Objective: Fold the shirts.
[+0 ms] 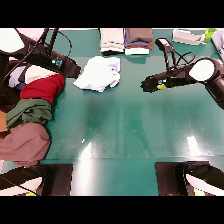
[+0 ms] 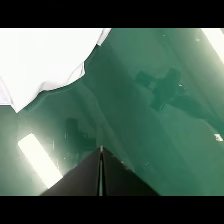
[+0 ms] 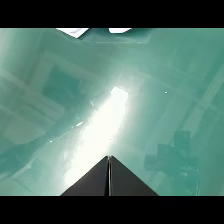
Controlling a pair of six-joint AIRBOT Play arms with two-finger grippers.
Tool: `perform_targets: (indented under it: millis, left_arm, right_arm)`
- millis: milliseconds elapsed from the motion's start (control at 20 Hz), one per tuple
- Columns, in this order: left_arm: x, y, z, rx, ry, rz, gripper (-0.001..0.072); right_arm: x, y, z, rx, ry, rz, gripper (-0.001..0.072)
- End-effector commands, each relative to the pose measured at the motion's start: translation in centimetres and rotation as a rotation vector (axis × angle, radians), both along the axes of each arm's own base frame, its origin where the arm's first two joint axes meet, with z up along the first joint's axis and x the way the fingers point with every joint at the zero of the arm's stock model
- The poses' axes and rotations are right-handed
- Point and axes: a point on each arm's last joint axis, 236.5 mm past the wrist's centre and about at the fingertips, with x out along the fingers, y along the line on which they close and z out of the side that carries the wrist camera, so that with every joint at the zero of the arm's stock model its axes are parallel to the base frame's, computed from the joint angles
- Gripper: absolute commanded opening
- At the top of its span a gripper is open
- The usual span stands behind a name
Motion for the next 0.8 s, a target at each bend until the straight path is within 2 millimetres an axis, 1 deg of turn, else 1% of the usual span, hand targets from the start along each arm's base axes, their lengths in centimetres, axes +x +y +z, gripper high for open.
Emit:
perform_targets:
  millis: [0,350,400,500,550,600,650,700,750]
  left_arm:
    - [0.0,0.0,0.0,0.0,0.0,0.0,0.0027]
    - [0.0,0.0,0.0,-0.001,-0.001,0.001,0.0026]
    - [0.4,-0.1,0.3,-0.01,-0.017,0.005,0.0027]
    - [2.0,-0.6,1.6,-0.049,-0.097,0.024,0.0028]
    - [2.7,-0.7,2.1,-0.047,-0.138,0.017,0.0065]
    - [3.5,-0.5,2.1,-0.037,-0.167,0.026,0.0349]
    - [4.6,0.3,1.4,-0.017,-0.165,0.077,0.0528]
    - [5.7,1.3,-0.1,0.028,-0.149,0.126,0.0548]
    - [6.8,2.2,-2.1,0.08,-0.121,0.163,0.0549]
  right_arm:
    - [0.0,0.0,0.0,0.0,0.001,0.001,0.0019]
    - [0.0,0.0,0.0,0.0,0.002,0.001,0.0019]
    - [0.0,0.0,0.0,0.0,0.001,0.001,0.0018]
    - [0.0,0.0,0.0,0.0,0.001,0.0,0.0019]
    - [0.0,0.0,0.0,0.0,0.0,0.0,0.0019]
    - [0.0,0.0,0.0,0.001,0.0,0.0,0.0019]
    - [0.0,0.1,0.0,0.004,0.001,0.0,0.0019]
    - [-0.1,0.2,0.0,0.009,0.003,0.001,0.0018]
    - [-0.1,0.2,0.0,0.009,0.003,0.001,0.0019]
